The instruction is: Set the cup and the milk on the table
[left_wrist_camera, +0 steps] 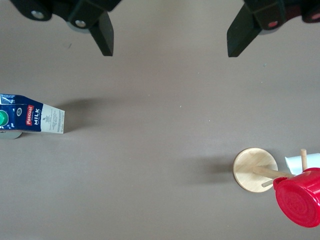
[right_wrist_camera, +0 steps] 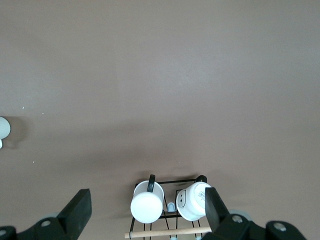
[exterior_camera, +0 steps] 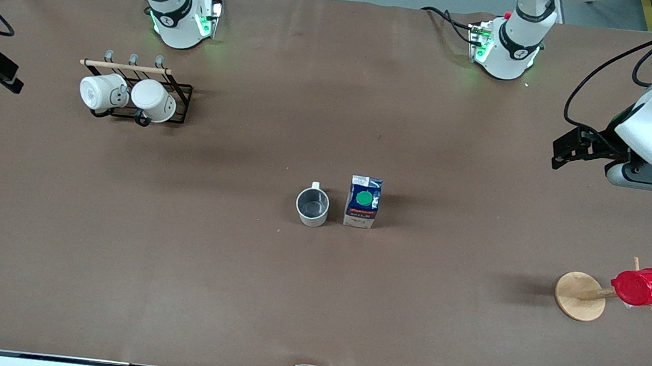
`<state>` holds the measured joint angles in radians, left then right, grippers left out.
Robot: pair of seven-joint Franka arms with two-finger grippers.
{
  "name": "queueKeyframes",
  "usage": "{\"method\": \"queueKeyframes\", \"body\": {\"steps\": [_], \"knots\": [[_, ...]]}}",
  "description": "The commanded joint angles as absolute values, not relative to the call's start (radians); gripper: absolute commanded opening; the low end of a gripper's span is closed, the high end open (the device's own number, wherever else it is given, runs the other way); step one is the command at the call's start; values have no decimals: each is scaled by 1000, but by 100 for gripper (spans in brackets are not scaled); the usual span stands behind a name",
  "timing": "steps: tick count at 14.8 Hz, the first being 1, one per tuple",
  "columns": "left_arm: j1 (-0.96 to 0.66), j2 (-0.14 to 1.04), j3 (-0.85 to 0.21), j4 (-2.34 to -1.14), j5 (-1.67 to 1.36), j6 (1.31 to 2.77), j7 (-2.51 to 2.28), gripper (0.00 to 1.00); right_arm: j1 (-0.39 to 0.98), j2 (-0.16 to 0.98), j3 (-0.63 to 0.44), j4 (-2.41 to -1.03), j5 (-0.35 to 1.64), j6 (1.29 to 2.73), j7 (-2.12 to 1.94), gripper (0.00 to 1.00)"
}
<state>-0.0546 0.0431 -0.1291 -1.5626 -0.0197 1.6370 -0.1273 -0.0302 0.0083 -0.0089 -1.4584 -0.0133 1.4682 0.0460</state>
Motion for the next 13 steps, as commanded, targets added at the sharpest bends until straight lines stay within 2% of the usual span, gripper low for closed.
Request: {"method": "queueKeyframes", "body": {"steps": [1,3,13], "knots": [[-51,-6,-137,-1615,-29,1680,-141,100,-32,5,-9,-1457,8,1460,34,100],[-51,-47,-135,-1667,-28,1698,-141,100,-32,5,-9,-1456,8,1460,34,100],[-43,-44,-137,-1658,-25,1694,-135,100,-32,5,-9,-1457,8,1460,34,100]]}}
